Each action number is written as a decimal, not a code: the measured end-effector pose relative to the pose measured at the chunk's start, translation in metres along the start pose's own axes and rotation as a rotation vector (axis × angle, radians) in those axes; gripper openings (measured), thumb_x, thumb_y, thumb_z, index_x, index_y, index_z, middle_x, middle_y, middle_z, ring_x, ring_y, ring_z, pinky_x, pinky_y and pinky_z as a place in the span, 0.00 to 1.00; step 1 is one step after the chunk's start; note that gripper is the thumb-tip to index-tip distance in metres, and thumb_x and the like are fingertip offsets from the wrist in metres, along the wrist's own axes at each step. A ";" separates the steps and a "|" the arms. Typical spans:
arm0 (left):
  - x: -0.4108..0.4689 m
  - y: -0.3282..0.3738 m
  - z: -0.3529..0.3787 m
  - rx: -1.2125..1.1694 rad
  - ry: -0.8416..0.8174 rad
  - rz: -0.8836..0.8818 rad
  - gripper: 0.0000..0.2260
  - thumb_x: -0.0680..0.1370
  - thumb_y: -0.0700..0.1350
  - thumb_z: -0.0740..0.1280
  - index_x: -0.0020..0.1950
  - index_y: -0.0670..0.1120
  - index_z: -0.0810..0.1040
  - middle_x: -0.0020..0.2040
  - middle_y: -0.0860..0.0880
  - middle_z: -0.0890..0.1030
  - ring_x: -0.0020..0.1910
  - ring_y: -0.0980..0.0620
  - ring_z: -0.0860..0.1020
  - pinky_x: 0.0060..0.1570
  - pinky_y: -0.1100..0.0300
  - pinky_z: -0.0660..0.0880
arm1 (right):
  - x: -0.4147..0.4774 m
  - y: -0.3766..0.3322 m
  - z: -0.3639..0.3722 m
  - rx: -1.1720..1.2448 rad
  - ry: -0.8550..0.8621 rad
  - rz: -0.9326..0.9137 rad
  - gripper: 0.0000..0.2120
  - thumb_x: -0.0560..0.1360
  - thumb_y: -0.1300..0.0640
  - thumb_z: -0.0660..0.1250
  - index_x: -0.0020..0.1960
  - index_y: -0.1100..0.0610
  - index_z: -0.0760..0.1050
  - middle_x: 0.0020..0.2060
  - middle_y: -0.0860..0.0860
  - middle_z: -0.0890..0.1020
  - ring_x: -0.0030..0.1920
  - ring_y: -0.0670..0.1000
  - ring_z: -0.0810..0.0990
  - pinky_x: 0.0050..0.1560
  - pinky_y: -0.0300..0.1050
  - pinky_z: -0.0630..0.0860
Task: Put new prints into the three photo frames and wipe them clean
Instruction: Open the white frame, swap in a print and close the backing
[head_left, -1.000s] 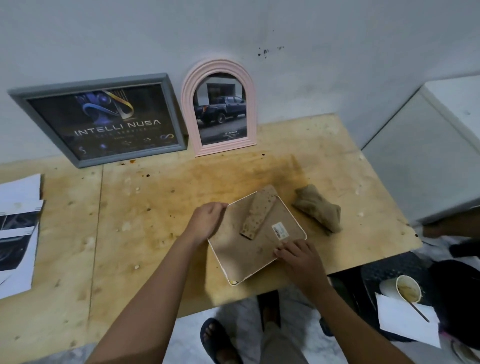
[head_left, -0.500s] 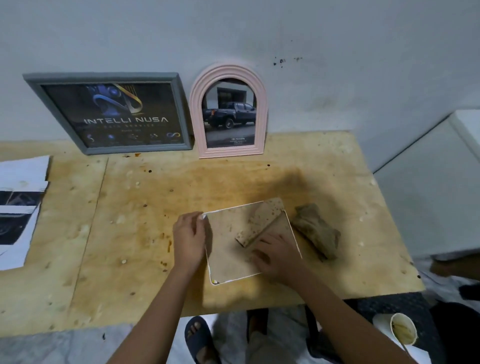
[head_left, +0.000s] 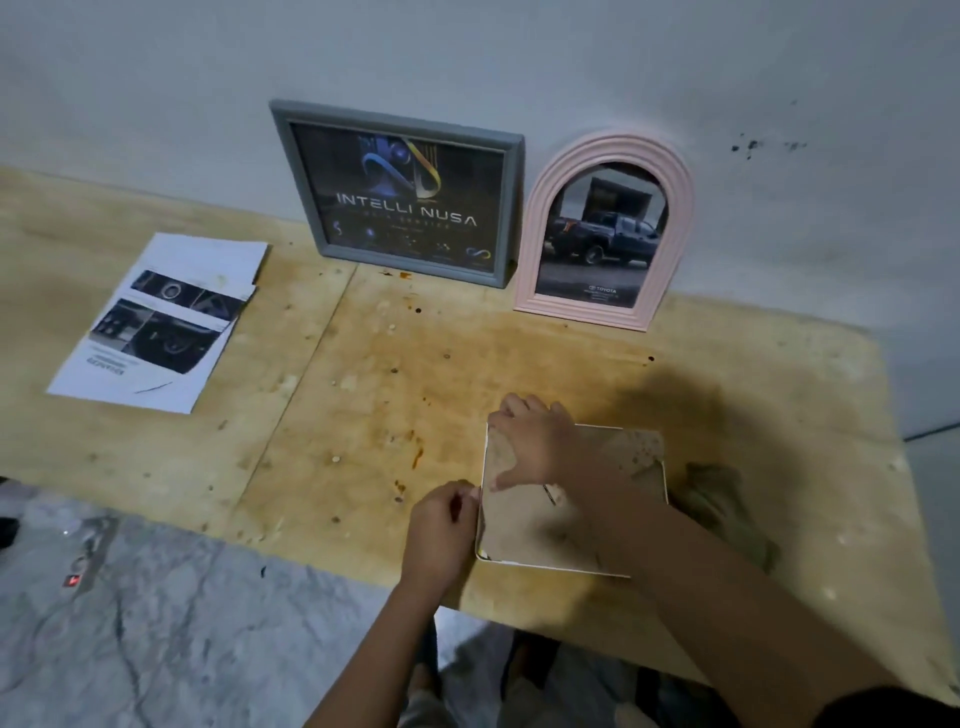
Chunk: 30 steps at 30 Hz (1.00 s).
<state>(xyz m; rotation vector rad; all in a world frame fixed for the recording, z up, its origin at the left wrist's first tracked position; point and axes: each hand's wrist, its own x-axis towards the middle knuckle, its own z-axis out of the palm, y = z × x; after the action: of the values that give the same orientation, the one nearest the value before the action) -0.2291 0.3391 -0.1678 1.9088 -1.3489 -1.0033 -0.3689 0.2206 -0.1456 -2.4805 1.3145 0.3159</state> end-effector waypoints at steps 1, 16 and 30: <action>0.000 0.000 0.000 -0.007 -0.002 -0.002 0.07 0.77 0.41 0.64 0.41 0.46 0.81 0.34 0.50 0.81 0.32 0.55 0.76 0.32 0.68 0.67 | 0.003 0.001 -0.003 -0.023 -0.029 -0.015 0.37 0.60 0.33 0.71 0.62 0.50 0.68 0.58 0.48 0.68 0.59 0.52 0.68 0.53 0.49 0.64; -0.009 0.009 0.016 -0.168 0.149 -0.210 0.08 0.73 0.36 0.68 0.38 0.46 0.83 0.33 0.59 0.80 0.34 0.65 0.77 0.34 0.75 0.70 | 0.022 0.010 -0.005 0.072 -0.123 -0.100 0.35 0.53 0.37 0.77 0.52 0.50 0.67 0.52 0.47 0.68 0.54 0.50 0.65 0.50 0.49 0.65; -0.009 0.004 0.014 -0.151 0.085 -0.141 0.07 0.76 0.39 0.66 0.39 0.45 0.79 0.33 0.51 0.79 0.29 0.58 0.73 0.30 0.68 0.67 | 0.009 0.014 -0.016 0.224 -0.103 0.024 0.16 0.69 0.48 0.68 0.56 0.46 0.71 0.59 0.41 0.74 0.61 0.49 0.68 0.57 0.50 0.63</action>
<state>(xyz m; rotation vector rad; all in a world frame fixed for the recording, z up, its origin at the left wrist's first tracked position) -0.2444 0.3463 -0.1703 1.9298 -1.0730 -1.0482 -0.3750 0.2010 -0.1364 -2.2347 1.2648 0.2816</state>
